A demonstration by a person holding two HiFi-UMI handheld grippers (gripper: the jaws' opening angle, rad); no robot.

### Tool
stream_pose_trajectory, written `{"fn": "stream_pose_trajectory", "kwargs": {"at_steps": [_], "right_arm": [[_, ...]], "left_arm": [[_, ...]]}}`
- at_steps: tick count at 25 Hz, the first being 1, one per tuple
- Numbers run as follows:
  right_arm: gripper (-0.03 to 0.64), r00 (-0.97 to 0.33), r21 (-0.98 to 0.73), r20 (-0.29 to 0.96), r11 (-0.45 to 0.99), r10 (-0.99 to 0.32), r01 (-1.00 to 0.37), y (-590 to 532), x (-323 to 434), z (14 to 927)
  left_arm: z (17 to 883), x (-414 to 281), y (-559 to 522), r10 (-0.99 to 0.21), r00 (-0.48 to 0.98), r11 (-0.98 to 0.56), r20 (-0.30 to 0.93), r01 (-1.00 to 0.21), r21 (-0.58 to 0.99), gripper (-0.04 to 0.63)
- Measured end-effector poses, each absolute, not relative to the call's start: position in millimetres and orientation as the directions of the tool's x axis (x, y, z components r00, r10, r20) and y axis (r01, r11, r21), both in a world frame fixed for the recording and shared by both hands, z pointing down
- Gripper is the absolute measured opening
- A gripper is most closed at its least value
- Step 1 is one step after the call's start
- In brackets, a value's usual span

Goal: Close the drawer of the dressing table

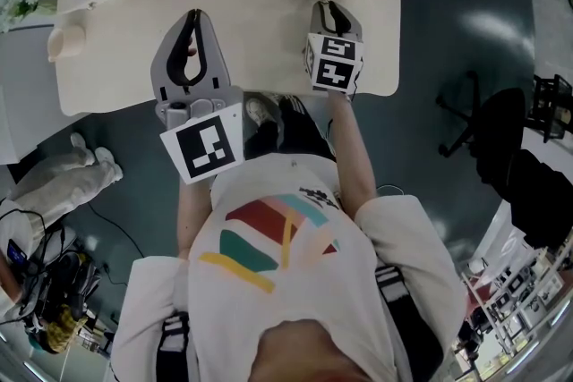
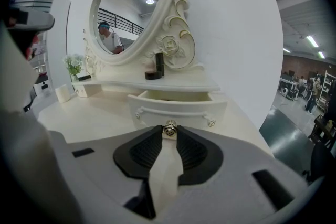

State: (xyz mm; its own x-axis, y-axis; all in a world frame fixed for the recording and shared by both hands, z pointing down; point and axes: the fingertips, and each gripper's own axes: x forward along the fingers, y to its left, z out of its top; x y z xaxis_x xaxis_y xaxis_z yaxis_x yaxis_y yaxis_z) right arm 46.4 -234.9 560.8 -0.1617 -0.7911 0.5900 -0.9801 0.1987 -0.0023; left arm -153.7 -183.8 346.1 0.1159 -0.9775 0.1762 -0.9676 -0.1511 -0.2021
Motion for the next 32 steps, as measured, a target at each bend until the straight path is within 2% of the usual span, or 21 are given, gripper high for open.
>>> {"fn": "stream_pose_trajectory", "kwargs": {"at_steps": [32], "right_arm": [[0.074, -0.178, 0.016, 0.583, 0.231, -0.793, -0.973, -277.1, 45.1, 571.5]], "left_arm": [[363.7, -156.7, -209.1, -0.971, 0.087, -0.137, 0.222, -0.965, -0.224, 0.009]]}}
